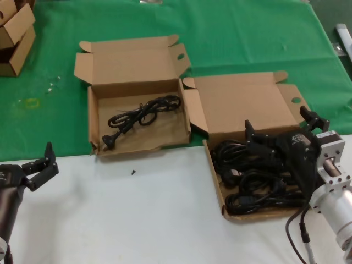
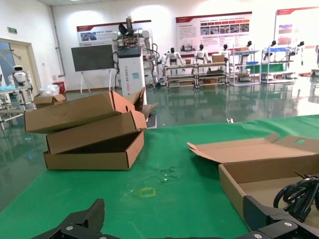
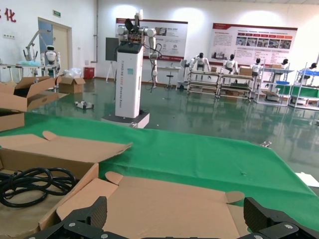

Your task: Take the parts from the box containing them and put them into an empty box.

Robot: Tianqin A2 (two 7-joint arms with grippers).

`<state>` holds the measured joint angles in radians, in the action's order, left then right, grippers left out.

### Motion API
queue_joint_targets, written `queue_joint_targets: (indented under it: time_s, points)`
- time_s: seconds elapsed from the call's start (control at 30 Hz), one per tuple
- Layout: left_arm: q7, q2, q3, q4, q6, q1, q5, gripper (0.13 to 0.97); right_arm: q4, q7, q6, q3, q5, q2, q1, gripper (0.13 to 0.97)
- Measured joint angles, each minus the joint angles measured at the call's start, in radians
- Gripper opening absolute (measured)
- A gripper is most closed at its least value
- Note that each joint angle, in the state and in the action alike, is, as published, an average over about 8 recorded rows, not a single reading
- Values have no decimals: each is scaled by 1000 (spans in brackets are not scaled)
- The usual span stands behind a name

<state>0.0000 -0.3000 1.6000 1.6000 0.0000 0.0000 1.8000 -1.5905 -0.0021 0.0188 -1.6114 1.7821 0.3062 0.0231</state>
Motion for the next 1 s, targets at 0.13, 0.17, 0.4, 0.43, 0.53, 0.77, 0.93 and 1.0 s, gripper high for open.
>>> queue_joint_targets:
  time_s: [0.13, 0.17, 0.4, 0.43, 0.53, 0.77, 0.93, 1.0]
  points:
    - [0, 0, 0, 0, 0, 0, 0, 966, 0, 0, 0, 0, 0, 0, 0, 966]
    - [0, 0, 0, 0, 0, 0, 0, 966, 0, 0, 0, 0, 0, 0, 0, 966]
    - [0, 0, 0, 0, 0, 0, 0, 966, 0, 0, 0, 0, 0, 0, 0, 966]
    - [0, 0, 0, 0, 0, 0, 0, 966, 0, 0, 0, 0, 0, 0, 0, 966]
    - [0, 0, 0, 0, 0, 0, 0, 966, 0, 0, 0, 0, 0, 0, 0, 966]
    - [0, 0, 0, 0, 0, 0, 0, 966, 0, 0, 0, 0, 0, 0, 0, 966]
    - [0, 0, 0, 0, 0, 0, 0, 966, 0, 0, 0, 0, 0, 0, 0, 966]
    - [0, 0, 0, 0, 0, 0, 0, 966, 0, 0, 0, 0, 0, 0, 0, 966]
